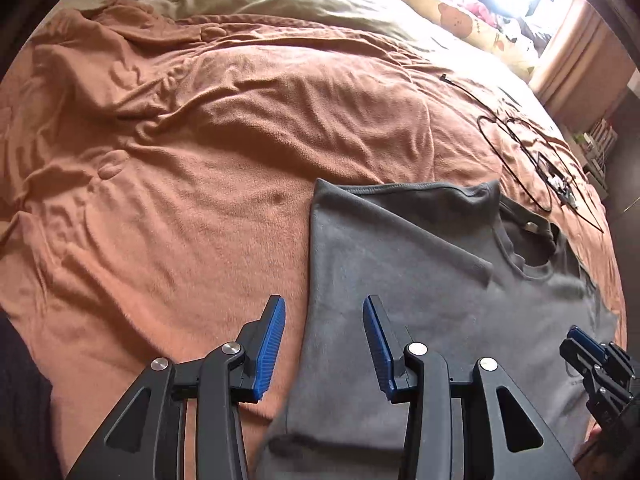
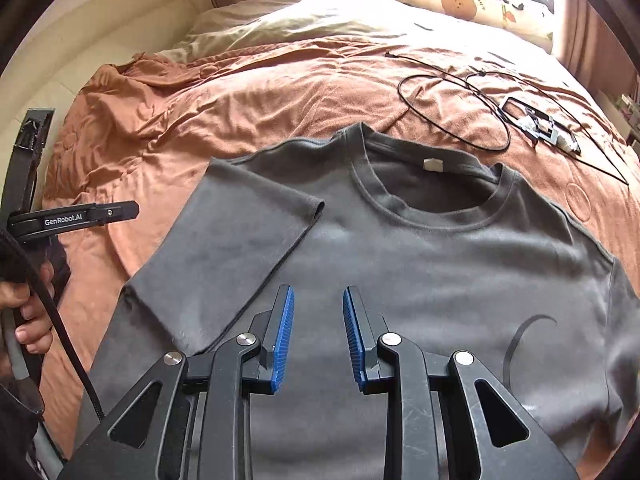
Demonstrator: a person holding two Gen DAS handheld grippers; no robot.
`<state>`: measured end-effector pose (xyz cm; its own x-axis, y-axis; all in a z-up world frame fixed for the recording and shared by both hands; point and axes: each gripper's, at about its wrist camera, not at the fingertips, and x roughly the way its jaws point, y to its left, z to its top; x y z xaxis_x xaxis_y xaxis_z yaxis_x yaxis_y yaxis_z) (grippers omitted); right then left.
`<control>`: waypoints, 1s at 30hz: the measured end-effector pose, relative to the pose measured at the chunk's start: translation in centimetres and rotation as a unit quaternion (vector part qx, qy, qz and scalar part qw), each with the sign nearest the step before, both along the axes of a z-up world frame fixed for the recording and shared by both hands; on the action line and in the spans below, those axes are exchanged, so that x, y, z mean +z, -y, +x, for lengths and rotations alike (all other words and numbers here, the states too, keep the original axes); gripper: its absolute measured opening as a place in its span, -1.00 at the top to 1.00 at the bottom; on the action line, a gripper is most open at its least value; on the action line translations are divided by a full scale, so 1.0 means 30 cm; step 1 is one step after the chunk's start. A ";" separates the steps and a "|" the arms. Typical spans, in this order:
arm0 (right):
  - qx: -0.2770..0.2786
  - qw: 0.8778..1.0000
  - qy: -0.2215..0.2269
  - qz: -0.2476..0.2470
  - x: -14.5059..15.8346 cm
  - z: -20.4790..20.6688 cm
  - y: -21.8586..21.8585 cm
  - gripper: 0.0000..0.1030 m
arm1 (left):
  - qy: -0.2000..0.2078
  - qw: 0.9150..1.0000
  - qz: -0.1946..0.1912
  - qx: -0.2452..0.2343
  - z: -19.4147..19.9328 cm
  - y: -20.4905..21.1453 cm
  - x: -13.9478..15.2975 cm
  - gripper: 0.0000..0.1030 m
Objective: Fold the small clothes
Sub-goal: 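Raise both grippers back from the grey T-shirt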
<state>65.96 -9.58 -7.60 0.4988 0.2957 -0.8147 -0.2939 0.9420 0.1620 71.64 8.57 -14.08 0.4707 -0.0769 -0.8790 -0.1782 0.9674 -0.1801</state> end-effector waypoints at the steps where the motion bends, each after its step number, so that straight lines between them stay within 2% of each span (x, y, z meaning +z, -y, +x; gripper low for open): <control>1: -0.004 1.000 -0.006 -0.005 0.011 -0.024 0.003 0.17 | 0.002 1.000 -0.003 0.000 -0.029 0.006 0.017 0.13; 2: -0.009 1.000 -0.006 -0.006 0.028 -0.045 0.010 -0.12 | 0.005 1.000 -0.005 0.000 -0.058 0.011 0.034 0.09; 3: -0.014 1.000 0.001 -0.005 0.053 -0.076 0.018 -0.59 | 0.009 1.000 -0.005 -0.002 -0.087 0.015 0.053 0.02; 4: -0.020 1.000 0.010 -0.001 0.078 -0.110 0.027 -0.66 | 0.013 1.000 -0.005 -0.002 -0.117 0.019 0.071 -0.02; 9: -0.036 0.999 0.001 0.019 0.149 -0.250 0.072 -0.66 | 0.028 1.000 -0.006 -0.001 -0.272 0.033 0.155 -0.40; 13: -0.046 0.999 0.008 0.027 0.204 -0.351 0.107 -0.66 | 0.041 0.999 -0.003 -0.010 -0.375 0.055 0.210 -0.46; 18: -0.057 0.997 0.043 0.009 0.280 -0.511 0.135 -0.66 | 0.066 0.997 -0.035 -0.020 -0.505 0.075 0.272 -0.60; 23: -0.069 0.997 0.031 0.002 0.295 -0.618 0.163 -0.66 | 0.092 0.995 -0.001 -0.040 -0.628 0.134 0.330 -0.65; 26: -0.091 0.996 0.021 -0.001 0.318 -0.671 0.183 -0.66 | 0.093 0.994 -0.001 -0.051 -0.685 0.162 0.345 -0.89; 30: -0.106 0.994 0.031 -0.004 0.374 -0.750 0.201 -0.95 | 0.100 0.993 -0.004 -0.055 -0.769 0.203 0.367 -0.94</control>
<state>43.46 -15.61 3.62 0.5989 0.1725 -0.7821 -0.0986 0.9850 0.1417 48.58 2.48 -3.06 0.6250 -0.1434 -0.7674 -0.0314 0.9776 -0.2083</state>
